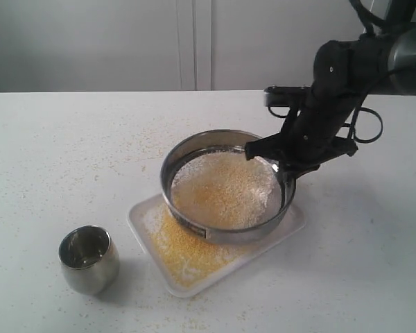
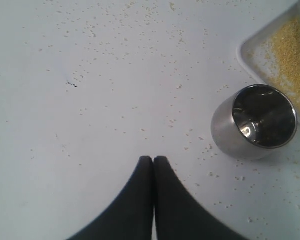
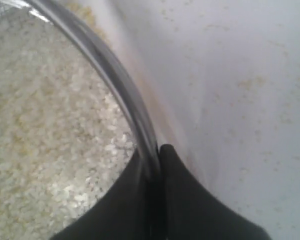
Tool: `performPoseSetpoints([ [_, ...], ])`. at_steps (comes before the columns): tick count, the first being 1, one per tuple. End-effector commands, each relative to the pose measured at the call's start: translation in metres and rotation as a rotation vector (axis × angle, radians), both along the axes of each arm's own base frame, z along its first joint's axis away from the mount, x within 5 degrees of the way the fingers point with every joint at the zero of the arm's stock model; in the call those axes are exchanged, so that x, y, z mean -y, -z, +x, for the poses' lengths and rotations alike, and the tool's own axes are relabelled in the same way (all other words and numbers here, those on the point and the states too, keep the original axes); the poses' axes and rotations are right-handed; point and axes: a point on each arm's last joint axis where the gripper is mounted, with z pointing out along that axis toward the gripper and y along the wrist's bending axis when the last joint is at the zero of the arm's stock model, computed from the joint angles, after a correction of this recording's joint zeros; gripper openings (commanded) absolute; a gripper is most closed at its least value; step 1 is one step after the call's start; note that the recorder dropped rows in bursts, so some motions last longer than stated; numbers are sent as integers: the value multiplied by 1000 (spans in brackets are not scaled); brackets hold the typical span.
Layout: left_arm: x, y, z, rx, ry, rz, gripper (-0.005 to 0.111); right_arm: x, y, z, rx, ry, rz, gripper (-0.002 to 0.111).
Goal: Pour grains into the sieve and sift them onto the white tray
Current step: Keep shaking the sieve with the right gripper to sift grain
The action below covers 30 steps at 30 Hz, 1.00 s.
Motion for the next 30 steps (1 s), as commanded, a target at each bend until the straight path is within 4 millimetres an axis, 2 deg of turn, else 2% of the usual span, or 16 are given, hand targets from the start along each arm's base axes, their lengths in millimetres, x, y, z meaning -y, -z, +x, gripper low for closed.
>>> performPoseSetpoints([
  [1,0,2,-2,-6,-2,-5,0,-18,-11,-5,74,-71,-24,0],
  [3,0,2,-2,-6,-2,-5,0,1,-12,8,104,86,-45,0],
  [5,0,2,-2,-6,-2,-5,0,5,-8,9,52,149,22,0],
  [8,0,2,-2,-6,-2,-5,0,-19,-10,-6,-18,-70,89,0],
  [10,0,2,-2,-6,-2,-5,0,-22,-12,-7,40,-120,23,0],
  [13,0,2,-2,-6,-2,-5,0,4,-11,7,95,85,-68,0],
  [14,0,2,-2,-6,-2,-5,0,10,-9,9,74,145,-48,0],
  [15,0,2,-2,-6,-2,-5,0,9,-8,7,39,139,-15,0],
  [17,0,2,-2,-6,-2,-5,0,-6,-8,-4,-32,-22,35,0],
  [19,0,2,-2,-6,-2,-5,0,-17,-11,-11,-10,-142,-1,0],
  [20,0,2,-2,-6,-2,-5,0,-15,-12,-7,34,-123,-44,0],
  [22,0,2,-2,-6,-2,-5,0,-1,-13,3,90,36,-84,0],
  [24,0,2,-2,-6,-2,-5,0,9,-9,8,68,145,-43,0],
  [25,0,2,-2,-6,-2,-5,0,6,-8,7,36,137,-1,0],
  [28,0,2,-2,-6,-2,-5,0,-18,-8,-10,-35,-104,49,0],
  [30,0,2,-2,-6,-2,-5,0,-19,-12,-8,33,-112,-5,0],
])
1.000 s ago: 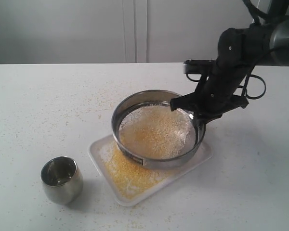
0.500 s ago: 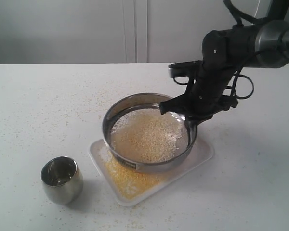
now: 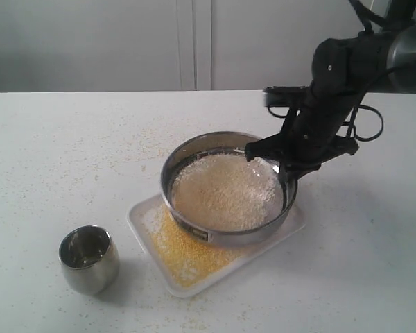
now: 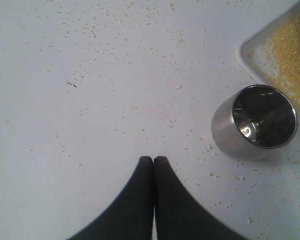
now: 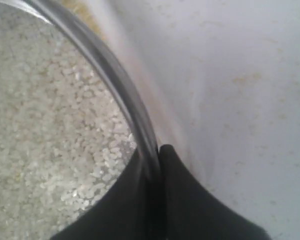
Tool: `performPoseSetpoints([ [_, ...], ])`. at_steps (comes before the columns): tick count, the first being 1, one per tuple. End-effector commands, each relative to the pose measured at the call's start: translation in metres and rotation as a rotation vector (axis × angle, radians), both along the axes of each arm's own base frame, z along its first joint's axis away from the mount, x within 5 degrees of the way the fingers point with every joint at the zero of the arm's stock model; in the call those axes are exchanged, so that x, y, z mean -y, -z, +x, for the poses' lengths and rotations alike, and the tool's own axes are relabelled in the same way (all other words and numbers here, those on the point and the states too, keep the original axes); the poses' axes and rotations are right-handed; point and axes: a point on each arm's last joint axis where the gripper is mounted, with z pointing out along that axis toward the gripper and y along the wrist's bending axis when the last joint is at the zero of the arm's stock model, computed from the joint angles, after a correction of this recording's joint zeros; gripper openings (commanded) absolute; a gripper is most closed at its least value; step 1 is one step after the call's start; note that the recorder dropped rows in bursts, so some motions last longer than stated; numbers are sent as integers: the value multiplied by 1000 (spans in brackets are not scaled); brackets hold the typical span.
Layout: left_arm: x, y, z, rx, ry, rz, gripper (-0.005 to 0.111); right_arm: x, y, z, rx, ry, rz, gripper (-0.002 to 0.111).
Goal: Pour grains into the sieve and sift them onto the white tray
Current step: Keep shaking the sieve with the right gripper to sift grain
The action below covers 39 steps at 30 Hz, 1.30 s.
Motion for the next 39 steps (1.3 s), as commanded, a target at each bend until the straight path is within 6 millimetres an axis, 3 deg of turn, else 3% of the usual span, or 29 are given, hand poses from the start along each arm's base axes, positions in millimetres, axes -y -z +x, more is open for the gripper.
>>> performPoseSetpoints([
  [1,0,2,-2,-6,-2,-5,0,-16,-11,-4,62,-43,-1,0],
  [3,0,2,-2,-6,-2,-5,0,4,-10,7,95,106,-18,0],
  [5,0,2,-2,-6,-2,-5,0,6,-5,8,39,155,37,0],
  [8,0,2,-2,-6,-2,-5,0,-14,-4,-9,-49,-79,53,0],
  [10,0,2,-2,-6,-2,-5,0,-17,-7,-11,23,-108,5,0],
  [12,0,2,-2,-6,-2,-5,0,-8,-9,-2,92,-4,-26,0],
  [15,0,2,-2,-6,-2,-8,0,9,-6,6,57,138,6,0],
  [17,0,2,-2,-6,-2,-8,0,-8,-7,-9,-14,-49,18,0],
  [18,0,2,-2,-6,-2,-8,0,-15,-14,-12,36,-109,-9,0],
  [20,0,2,-2,-6,-2,-8,0,-2,-18,0,124,28,-23,0],
  [22,0,2,-2,-6,-2,-5,0,9,-9,3,54,127,10,0],
  [24,0,2,-2,-6,-2,-5,0,-8,-8,-13,-5,-60,-1,0],
  [25,0,2,-2,-6,-2,-5,0,-15,-12,-17,48,-104,-24,0],
  [27,0,2,-2,-6,-2,-5,0,-5,-14,-5,125,21,-20,0],
  [29,0,2,-2,-6,-2,-5,0,4,-8,-2,66,133,40,0],
  [32,0,2,-2,-6,-2,-5,0,-23,-10,-20,18,-137,42,0],
  [35,0,2,-2,-6,-2,-5,0,-10,-12,-6,126,19,-1,0],
  [37,0,2,-2,-6,-2,-5,0,3,-6,2,102,163,43,0],
  [39,0,2,-2,-6,-2,-5,0,-1,-2,-2,23,129,104,0],
])
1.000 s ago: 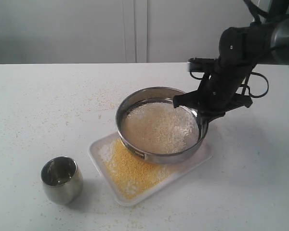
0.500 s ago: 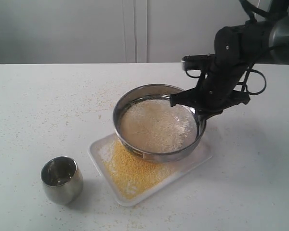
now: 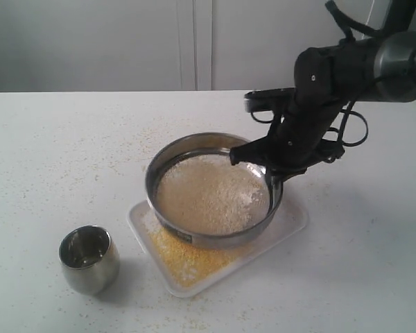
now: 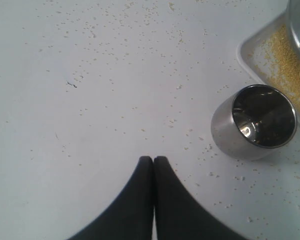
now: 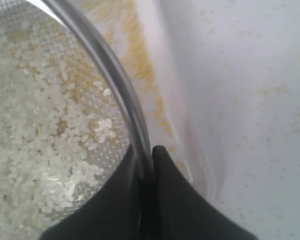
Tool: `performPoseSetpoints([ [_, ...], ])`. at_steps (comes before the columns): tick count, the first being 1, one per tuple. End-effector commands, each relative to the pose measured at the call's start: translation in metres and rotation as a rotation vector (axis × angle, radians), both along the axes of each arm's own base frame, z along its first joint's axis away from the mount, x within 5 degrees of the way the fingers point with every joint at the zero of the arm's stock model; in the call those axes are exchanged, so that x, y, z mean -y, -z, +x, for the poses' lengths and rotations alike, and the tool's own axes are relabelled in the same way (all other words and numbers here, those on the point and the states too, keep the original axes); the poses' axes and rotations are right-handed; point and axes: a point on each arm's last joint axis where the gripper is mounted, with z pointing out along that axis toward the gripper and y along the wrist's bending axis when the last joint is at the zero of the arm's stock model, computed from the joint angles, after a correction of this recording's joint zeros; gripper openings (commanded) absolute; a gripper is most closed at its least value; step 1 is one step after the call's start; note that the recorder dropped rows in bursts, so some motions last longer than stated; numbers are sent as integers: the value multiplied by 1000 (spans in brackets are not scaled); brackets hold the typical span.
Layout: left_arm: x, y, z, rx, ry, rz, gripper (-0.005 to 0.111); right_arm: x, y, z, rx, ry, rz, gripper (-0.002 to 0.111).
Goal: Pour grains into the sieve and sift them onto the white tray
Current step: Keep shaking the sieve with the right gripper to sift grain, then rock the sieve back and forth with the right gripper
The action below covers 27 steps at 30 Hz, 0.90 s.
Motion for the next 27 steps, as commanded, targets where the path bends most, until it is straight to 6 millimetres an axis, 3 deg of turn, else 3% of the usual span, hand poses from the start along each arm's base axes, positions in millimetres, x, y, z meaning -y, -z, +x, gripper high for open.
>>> performPoseSetpoints([
  [1,0,2,-2,-6,-2,-5,0,2,1,1,-52,-32,100,0],
  [2,0,2,-2,-6,-2,-5,0,-5,0,-4,-65,-120,96,0],
  [4,0,2,-2,-6,-2,-5,0,-3,-1,-3,-26,-134,47,0],
  [7,0,2,-2,-6,-2,-5,0,20,0,12,30,73,29,0],
  [9,0,2,-2,-6,-2,-5,0,25,2,14,-7,145,89,0],
  [12,0,2,-2,-6,-2,-5,0,2,0,-2,-72,-125,112,0],
  [14,0,2,-2,-6,-2,-5,0,-1,-3,-5,-36,-207,42,0],
  [17,0,2,-2,-6,-2,-5,0,19,-4,10,51,-14,-35,0],
  [19,0,2,-2,-6,-2,-5,0,26,-2,13,31,110,23,0],
  [24,0,2,-2,-6,-2,-5,0,-9,-5,-8,-29,-247,57,0],
  [27,0,2,-2,-6,-2,-5,0,4,-5,7,80,-84,10,0],
])
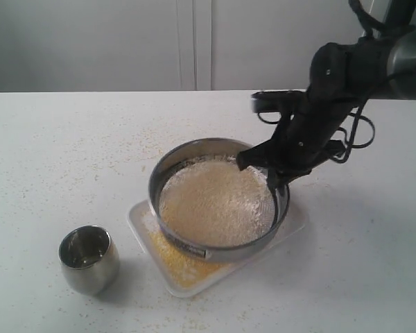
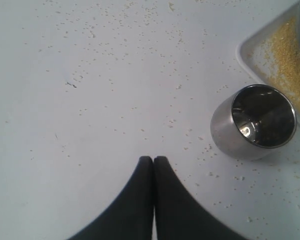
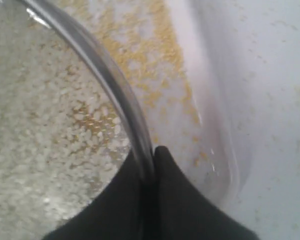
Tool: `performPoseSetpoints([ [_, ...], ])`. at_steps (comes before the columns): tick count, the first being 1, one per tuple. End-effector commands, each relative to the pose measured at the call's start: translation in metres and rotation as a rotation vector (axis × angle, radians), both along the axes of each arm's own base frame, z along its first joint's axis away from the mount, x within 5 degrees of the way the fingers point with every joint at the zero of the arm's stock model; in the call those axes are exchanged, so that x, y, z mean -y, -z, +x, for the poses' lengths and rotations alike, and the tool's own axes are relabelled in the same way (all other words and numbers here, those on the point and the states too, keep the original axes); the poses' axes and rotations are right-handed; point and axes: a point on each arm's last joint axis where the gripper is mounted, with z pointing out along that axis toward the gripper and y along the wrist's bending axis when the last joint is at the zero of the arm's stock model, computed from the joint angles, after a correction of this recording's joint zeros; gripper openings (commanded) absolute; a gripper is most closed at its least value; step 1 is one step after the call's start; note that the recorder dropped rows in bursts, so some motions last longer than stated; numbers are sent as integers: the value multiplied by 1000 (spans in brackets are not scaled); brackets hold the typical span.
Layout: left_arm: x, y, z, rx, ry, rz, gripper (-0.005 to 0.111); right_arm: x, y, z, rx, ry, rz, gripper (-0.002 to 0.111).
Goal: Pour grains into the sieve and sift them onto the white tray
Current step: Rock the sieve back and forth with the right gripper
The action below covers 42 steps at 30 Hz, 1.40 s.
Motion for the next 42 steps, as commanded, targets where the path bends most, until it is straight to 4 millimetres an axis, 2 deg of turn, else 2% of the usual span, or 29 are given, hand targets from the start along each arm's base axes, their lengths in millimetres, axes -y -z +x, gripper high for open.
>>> performPoseSetpoints([
  [1,0,2,-2,-6,-2,-5,0,8,-6,14,111,180,21,0],
  [3,0,2,-2,-6,-2,-5,0,10,-2,14,70,229,58,0],
  [6,0,2,-2,-6,-2,-5,0,-10,-3,-4,-2,-13,45,0],
  [8,0,2,-2,-6,-2,-5,0,-14,-6,-5,39,-81,-1,0],
  [11,0,2,-2,-6,-2,-5,0,3,-8,11,133,121,-11,0],
  [13,0,2,-2,-6,-2,-5,0,11,-3,15,90,254,35,0],
  [14,0,2,-2,-6,-2,-5,0,10,-2,13,61,227,43,0],
  [16,0,2,-2,-6,-2,-5,0,-5,1,-2,-22,11,38,0],
  [18,0,2,-2,-6,-2,-5,0,-12,-2,-8,-24,-82,13,0],
  [19,0,2,-2,-6,-2,-5,0,-9,-2,-5,10,-63,-10,0],
  [21,0,2,-2,-6,-2,-5,0,4,-4,8,81,107,-12,0],
  [23,0,2,-2,-6,-2,-5,0,11,-2,14,66,241,42,0],
  [24,0,2,-2,-6,-2,-5,0,9,-1,12,33,240,66,0],
  [27,0,2,-2,-6,-2,-5,0,-12,-2,-6,-27,-41,43,0],
  [28,0,2,-2,-6,-2,-5,0,-11,-3,-4,24,-61,-20,0],
  [29,0,2,-2,-6,-2,-5,0,-4,-4,2,62,21,-39,0],
  [30,0,2,-2,-6,-2,-5,0,9,-2,12,83,202,-17,0],
  [31,0,2,-2,-6,-2,-5,0,12,-1,13,58,265,14,0],
  [33,0,2,-2,-6,-2,-5,0,-4,-1,-1,-32,69,47,0],
  [34,0,2,-2,-6,-2,-5,0,-10,-2,-6,-21,-50,10,0],
  [35,0,2,-2,-6,-2,-5,0,-1,-2,2,42,44,-34,0],
  [37,0,2,-2,-6,-2,-5,0,14,0,12,37,305,23,0],
  [38,0,2,-2,-6,-2,-5,0,10,0,9,0,285,53,0],
  [39,0,2,-2,-6,-2,-5,0,-4,0,-1,-40,87,57,0],
  [40,0,2,-2,-6,-2,-5,0,-9,-1,-6,-45,-14,37,0],
  [41,0,2,-2,-6,-2,-5,0,-5,-1,-1,6,-5,-11,0],
  [42,0,2,-2,-6,-2,-5,0,5,0,5,26,122,-20,0],
])
